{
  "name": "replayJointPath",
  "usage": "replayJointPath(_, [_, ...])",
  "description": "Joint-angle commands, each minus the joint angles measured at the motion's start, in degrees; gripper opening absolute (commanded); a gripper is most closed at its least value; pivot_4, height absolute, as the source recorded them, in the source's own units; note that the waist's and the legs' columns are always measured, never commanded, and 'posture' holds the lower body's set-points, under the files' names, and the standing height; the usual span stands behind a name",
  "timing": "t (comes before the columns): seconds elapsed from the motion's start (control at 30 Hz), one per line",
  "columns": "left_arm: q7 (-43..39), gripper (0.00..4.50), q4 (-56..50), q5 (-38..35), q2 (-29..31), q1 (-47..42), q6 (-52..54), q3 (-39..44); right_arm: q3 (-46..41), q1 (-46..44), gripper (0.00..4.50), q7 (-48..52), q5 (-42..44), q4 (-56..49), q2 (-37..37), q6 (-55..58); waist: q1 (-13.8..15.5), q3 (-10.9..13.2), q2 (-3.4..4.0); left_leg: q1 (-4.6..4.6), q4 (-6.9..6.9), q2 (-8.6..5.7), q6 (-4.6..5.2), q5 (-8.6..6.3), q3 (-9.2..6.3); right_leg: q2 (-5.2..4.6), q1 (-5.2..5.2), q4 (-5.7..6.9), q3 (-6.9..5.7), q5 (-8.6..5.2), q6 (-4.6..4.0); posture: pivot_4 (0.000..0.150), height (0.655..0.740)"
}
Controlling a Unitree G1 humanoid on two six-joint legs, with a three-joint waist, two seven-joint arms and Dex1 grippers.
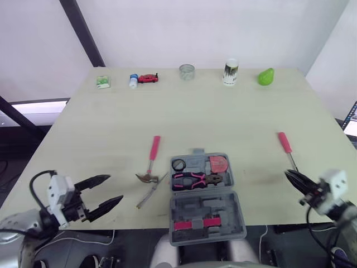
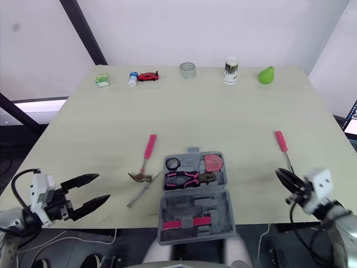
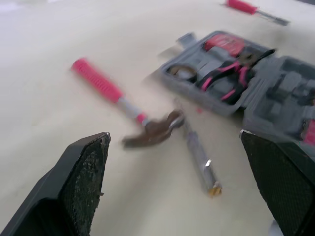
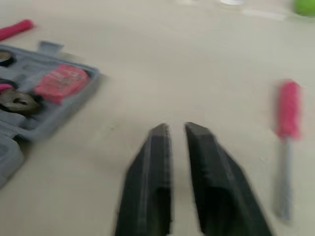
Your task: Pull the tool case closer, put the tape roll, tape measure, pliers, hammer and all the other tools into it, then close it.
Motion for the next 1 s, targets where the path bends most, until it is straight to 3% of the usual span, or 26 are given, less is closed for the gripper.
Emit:
replayJointPath(0.03, [1.7, 4.50, 3.5, 0.1, -1.9, 2.4, -2.2, 3.3, -8.5, 8.4, 2.27, 0.0, 2.5, 2.8, 1.7, -4.5, 0.2, 0.0, -0.02, -0.01, -0.02, 0.00, 0.00, 0.00, -0.01, -0.03, 0.00, -0.05, 0.03, 0.00, 0.00, 0.150, 0.7400])
replayJointPath(0.17, [2.1, 4.50, 5.9, 1.3, -2.9, 4.0, -4.4, 3.6, -11.3, 10.8, 4.46, 1.0, 4.4, 7.5, 1.7, -5.9, 0.0, 0.1, -0.16, 0.02, -0.01, 0.03, 0.00, -0.01, -0.08, -0.18, 0.00, -0.10, 0.04, -0.01, 0.02, 0.150, 0.7400])
replayJointPath(0.5, [2.2, 4.50, 6.1, 1.1, -3.6, 6.1, -5.6, 4.2, -12.4, 11.9, 4.46, 0.7, 5.8, 8.8, 0.4, -5.2, 0.0, 0.1, -0.11, 0.07, -0.04, 0.29, -0.01, -0.02, -0.02, -0.21, -0.04, -0.11, 0.06, 0.00, -0.01, 0.150, 0.7400])
replayJointPath(0.77, [1.8, 4.50, -3.0, -0.7, -2.7, 9.7, -0.3, 2.5, -8.6, 11.7, 4.46, -1.2, 9.9, -5.8, -2.4, 5.6, 0.0, 0.1, -0.09, 0.06, -0.04, 0.30, 0.00, -0.03, -0.02, -0.26, -0.05, -0.10, 0.07, 0.01, -0.01, 0.150, 0.7400])
replayJointPath(1.0, [1.7, 4.50, -8.6, 2.4, -0.6, 4.5, 0.0, -2.9, -1.1, 7.1, 4.46, -2.4, 9.7, -15.9, -8.4, 15.0, 0.4, 0.1, -0.13, 0.03, 0.01, 0.23, 0.01, -0.02, -0.05, -0.20, -0.03, -0.10, 0.03, 0.01, -0.01, 0.150, 0.7400])
